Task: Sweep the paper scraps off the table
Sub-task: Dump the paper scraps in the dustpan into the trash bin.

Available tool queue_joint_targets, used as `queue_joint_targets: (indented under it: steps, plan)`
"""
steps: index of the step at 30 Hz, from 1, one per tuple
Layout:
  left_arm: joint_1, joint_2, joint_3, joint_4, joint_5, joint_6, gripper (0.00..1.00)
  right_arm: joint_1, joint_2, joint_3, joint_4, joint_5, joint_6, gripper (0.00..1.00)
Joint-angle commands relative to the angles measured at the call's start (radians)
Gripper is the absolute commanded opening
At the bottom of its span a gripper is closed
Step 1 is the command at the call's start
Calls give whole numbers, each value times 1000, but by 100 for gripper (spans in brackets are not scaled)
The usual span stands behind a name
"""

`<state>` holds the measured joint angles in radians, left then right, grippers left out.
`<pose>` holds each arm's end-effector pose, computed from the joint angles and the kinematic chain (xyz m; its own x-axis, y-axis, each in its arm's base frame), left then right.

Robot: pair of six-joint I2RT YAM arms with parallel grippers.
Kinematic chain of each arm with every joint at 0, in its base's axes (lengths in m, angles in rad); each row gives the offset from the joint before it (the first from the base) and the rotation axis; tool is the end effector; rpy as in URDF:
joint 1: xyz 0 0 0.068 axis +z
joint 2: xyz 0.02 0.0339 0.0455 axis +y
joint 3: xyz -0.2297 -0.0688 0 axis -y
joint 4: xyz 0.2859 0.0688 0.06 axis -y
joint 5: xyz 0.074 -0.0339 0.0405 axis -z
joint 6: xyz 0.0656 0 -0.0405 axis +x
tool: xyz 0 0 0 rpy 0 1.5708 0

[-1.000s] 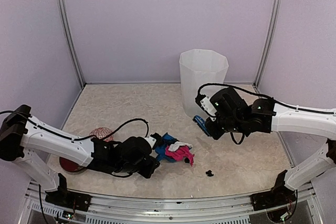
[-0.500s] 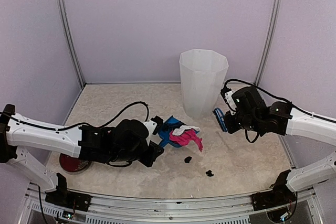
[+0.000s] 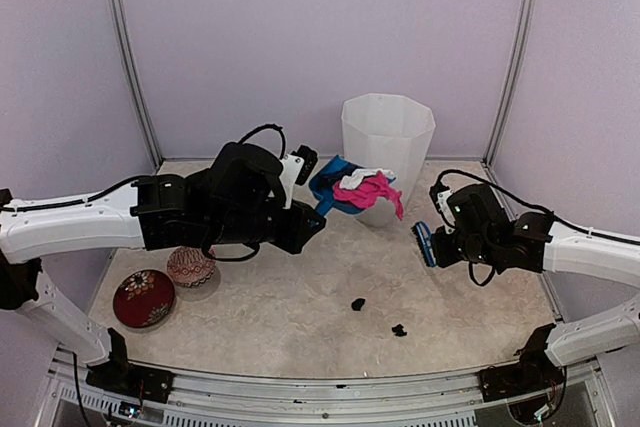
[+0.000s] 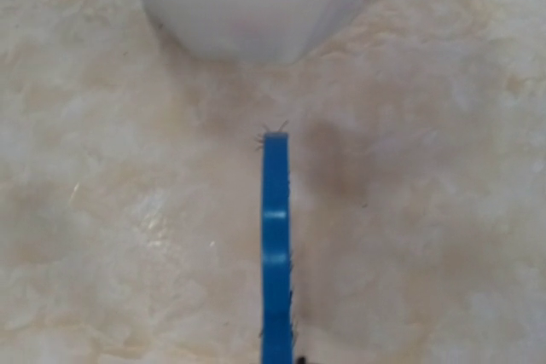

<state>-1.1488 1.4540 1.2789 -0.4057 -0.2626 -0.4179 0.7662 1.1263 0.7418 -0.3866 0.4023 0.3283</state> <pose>0.1794 -0.3580 0.2755 -0.5269 0.2166 -0.8219 0.6327 0.7456 -0.2091 0.2377 0.1931 0.1756 -0.6158 -0.1809 -0.7668 -0.2505 0.9677 -0.0271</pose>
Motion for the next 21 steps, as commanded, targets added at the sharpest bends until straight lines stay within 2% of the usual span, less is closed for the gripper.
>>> queue_joint_targets:
  steps: [1, 13, 16, 21]
  plan:
    - [41, 93, 202, -116, 76, 85, 0, -11, -23, -34, 84, -51, 30, 0]
    - [162, 446, 826, -352, 270, 207, 0, -12, -107, -123, 141, -106, 62, 0]
    - [198, 523, 964, -366, 368, 220, 0, -12, -128, -147, 153, -120, 73, 0]
    - [277, 652, 1125, -348, 617, 179, 0, -11, -157, -192, 183, -147, 89, 0]
